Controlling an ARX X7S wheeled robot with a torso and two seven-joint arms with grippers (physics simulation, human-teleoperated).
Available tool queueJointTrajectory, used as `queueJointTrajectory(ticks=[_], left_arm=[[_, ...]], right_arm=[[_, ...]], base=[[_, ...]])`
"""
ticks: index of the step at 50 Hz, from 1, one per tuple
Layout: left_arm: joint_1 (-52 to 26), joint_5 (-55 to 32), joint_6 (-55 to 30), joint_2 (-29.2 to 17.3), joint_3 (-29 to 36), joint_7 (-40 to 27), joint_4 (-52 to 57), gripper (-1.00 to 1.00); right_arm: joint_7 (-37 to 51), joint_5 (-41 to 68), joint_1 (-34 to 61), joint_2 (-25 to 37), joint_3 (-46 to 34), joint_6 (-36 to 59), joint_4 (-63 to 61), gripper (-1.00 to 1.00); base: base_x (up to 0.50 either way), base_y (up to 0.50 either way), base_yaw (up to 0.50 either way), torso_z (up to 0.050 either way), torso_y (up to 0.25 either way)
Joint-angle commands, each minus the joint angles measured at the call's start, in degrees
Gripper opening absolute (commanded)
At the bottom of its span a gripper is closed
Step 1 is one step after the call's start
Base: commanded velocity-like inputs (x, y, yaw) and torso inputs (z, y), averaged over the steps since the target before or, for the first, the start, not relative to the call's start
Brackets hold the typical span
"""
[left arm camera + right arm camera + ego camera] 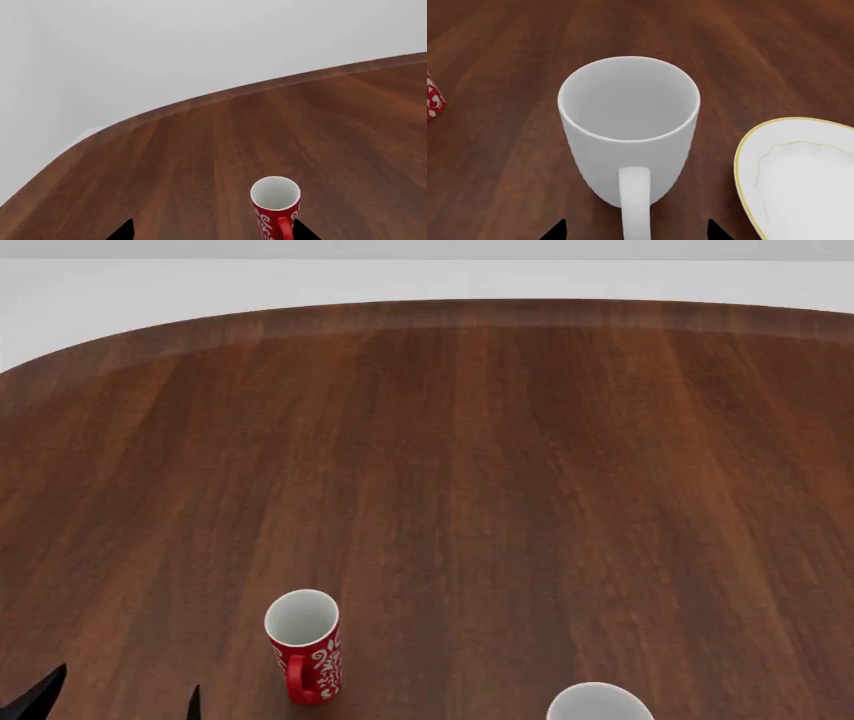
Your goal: Put the white mug on the plate.
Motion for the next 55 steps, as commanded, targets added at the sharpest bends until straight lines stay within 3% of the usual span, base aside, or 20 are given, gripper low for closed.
queueJointTrajectory(ticks=[1, 19, 20, 55], left_arm=[[0.34, -0.26, 0.3, -0.17, 0.32, -0.3, 0.46, 1.0], [0.48, -0.03, -0.74, -0.68, 1.42, -0.87, 3.02, 1.0], [0.45, -0.01, -0.82, -0.71, 1.47, -0.91, 3.13, 1.0], [-0.36, -0.63, 0.26, -0.94, 2.22, -1.51, 0.56, 1.0]], right_arm=[[-0.48, 0.01, 1.8, -0.3, -0.5, -0.45, 2.62, 1.0], [-1.84, 0.81, 4.2, -0.74, -0.49, -2.41, 7.12, 1.0], [-1.7, 0.59, 4.03, -0.69, -0.42, -3.16, 7.11, -1.0], [6.71, -0.44, -7.22, 2.52, 2.1, -3.33, -14.01, -1.0]], base=[[0.0, 0.0, 0.0, 0.0, 0.0], [0.0, 0.0, 0.0, 0.0, 0.001], [0.0, 0.0, 0.0, 0.0, 0.0], [0.0, 0.0, 0.0, 0.0, 0.0]])
